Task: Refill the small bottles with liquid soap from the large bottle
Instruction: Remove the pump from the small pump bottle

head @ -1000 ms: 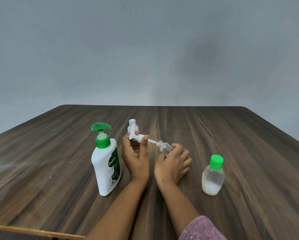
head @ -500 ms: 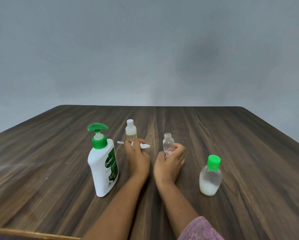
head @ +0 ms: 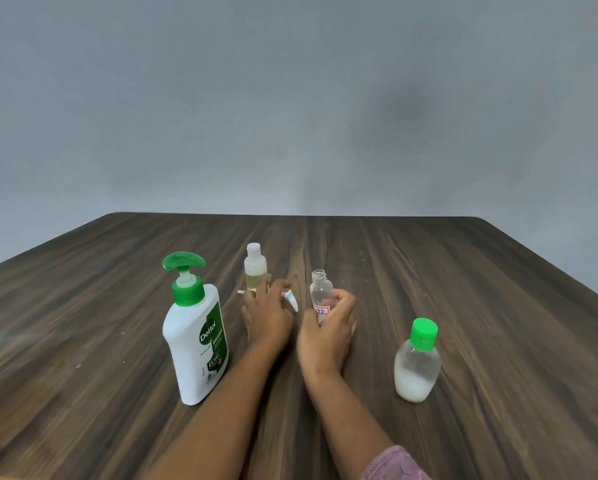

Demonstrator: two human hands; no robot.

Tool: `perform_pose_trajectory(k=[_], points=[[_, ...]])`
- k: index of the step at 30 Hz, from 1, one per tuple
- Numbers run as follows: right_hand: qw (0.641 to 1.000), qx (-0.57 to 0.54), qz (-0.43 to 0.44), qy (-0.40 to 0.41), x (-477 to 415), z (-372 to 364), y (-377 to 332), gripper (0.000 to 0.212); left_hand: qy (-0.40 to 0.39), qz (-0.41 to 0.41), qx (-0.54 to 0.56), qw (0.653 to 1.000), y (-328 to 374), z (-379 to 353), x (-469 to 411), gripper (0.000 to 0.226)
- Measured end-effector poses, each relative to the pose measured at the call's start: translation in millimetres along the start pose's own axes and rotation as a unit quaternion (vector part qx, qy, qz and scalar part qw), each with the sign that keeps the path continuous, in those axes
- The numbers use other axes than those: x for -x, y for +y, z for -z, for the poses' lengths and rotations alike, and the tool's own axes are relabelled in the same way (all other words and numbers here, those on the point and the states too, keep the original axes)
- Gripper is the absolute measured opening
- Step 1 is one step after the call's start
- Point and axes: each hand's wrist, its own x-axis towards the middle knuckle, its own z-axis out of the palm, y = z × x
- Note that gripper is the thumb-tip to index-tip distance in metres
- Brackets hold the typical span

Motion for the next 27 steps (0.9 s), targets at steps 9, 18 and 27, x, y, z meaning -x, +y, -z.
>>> perform_pose_trajectory(k=[9,18,27], points=[[1.0,-0.011,0.004,-0.005,1.0,0.6,0.6,0.033,0.018,0.03,0.016,0.999,-1.1,5.0,11.0,0.041],[1.0,-0.023,0.009,-0.014,0.6,0.1,3.1,0.035,0.038,0.029,0.11,0.993,-4.6,5.5,13.3,0.04],[0.984,-0.154,0.075,-0.056,3.9,2.9,-8.6,0.036,-0.026,-0.048,0.105,0.993,-2.8,31.8,67.5,0.045]])
